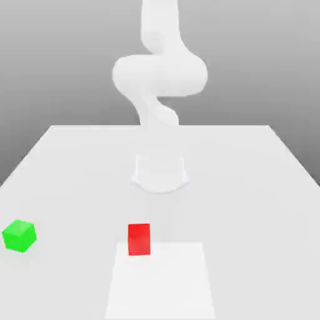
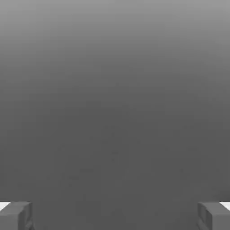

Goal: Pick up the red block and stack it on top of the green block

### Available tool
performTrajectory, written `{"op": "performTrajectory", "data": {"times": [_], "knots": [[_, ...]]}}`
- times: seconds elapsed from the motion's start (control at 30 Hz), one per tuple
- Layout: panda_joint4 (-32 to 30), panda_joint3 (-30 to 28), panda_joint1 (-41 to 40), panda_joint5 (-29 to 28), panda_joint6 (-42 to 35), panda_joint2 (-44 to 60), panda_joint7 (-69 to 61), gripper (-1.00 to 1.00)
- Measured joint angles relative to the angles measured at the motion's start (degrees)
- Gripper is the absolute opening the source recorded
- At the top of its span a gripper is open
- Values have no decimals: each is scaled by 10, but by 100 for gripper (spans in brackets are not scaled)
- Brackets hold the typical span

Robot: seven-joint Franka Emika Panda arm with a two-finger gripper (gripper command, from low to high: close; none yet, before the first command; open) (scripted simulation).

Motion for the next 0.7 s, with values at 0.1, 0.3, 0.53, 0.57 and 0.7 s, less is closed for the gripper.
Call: {"op": "performTrajectory", "data": {"times": [0.1,0.3,0.53,0.57,0.7], "knots": [[-56,-2,-5,-11,41,49,-9,0],[-168,-18,-16,-26,121,144,-32,0],[-310,-52,-25,-27,235,285,-78,0],[-322,-56,-25,-22,265,323,-87,0],[-329,-51,-27,16,364,447,-122,0]]}}
